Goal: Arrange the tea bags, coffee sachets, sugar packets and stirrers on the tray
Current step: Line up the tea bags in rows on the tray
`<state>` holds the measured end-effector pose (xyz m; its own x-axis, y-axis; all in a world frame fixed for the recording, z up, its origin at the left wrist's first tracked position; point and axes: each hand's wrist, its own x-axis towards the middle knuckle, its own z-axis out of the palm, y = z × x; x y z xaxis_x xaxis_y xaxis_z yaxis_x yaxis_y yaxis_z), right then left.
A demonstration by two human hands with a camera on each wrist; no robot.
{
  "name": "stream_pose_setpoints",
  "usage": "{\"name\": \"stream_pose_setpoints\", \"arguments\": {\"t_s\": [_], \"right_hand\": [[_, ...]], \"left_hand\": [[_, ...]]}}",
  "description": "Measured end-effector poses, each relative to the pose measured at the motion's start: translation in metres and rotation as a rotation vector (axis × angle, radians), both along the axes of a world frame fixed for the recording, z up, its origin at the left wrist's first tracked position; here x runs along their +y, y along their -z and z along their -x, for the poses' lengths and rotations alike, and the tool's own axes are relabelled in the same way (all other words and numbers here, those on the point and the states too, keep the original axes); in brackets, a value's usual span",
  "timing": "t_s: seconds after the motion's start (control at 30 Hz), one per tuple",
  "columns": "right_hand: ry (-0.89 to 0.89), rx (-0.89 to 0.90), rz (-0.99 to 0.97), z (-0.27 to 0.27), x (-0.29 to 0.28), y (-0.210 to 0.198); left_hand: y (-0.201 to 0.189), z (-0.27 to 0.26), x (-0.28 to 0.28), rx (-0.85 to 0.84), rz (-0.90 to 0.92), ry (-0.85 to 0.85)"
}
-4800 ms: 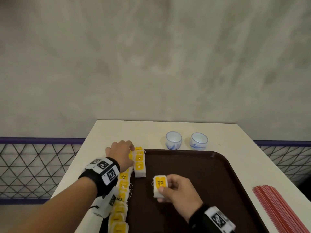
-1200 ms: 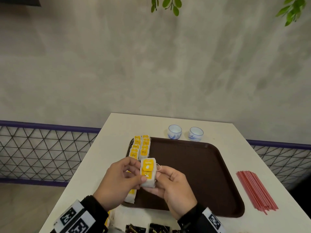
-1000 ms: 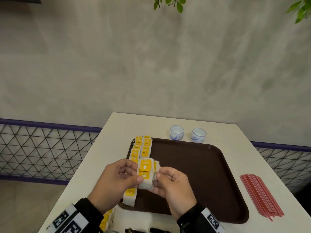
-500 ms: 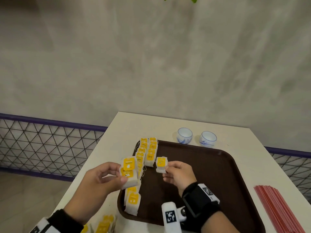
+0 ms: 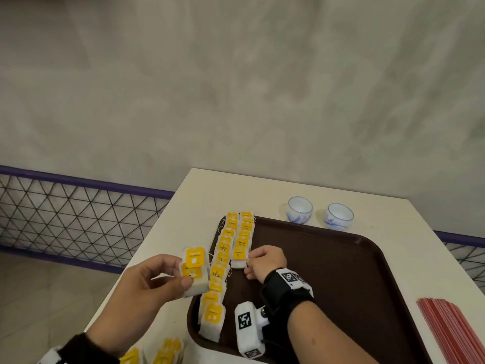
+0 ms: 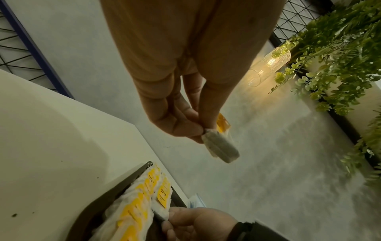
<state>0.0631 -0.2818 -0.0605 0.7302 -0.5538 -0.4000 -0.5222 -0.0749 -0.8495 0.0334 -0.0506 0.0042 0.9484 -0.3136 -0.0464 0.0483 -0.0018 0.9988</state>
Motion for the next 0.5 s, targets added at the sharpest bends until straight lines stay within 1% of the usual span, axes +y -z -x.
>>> {"name": "stream_pose_setpoints", "arguments": {"t_s": [0.07, 0.13, 0.27, 0.33, 0.37, 0.43, 0.5], "right_hand": [[-0.014, -0.003, 0.032, 0.002, -0.001, 0.000], [-0.040, -0.004, 0.065, 0.005, -0.003, -0.001], [-0.093, 0.012, 0.136, 0.013, -0.006, 0.001], [-0.112, -0.021, 0.190, 0.018, -0.006, -0.002], [-0.139, -0.058, 0.186, 0.023, -0.007, -0.006], [-0.246, -0.171, 0.067, 0.034, -0.004, -0.019], [-0.383, -0.275, -0.204, 0.048, 0.002, -0.036]], "left_hand": [[0.000, 0.000, -0.003, 0.006, 0.000, -0.008], [-0.002, 0.000, -0.007, 0.008, 0.004, 0.020], [-0.002, 0.000, -0.014, -0.004, -0.043, 0.048], [-0.002, 0.001, -0.017, -0.001, -0.059, 0.042], [-0.003, 0.001, -0.018, 0.003, -0.063, 0.044], [-0.003, 0.001, -0.021, 0.009, -0.072, 0.054], [-0.003, 0.001, -0.024, 0.020, -0.086, 0.060]]}}
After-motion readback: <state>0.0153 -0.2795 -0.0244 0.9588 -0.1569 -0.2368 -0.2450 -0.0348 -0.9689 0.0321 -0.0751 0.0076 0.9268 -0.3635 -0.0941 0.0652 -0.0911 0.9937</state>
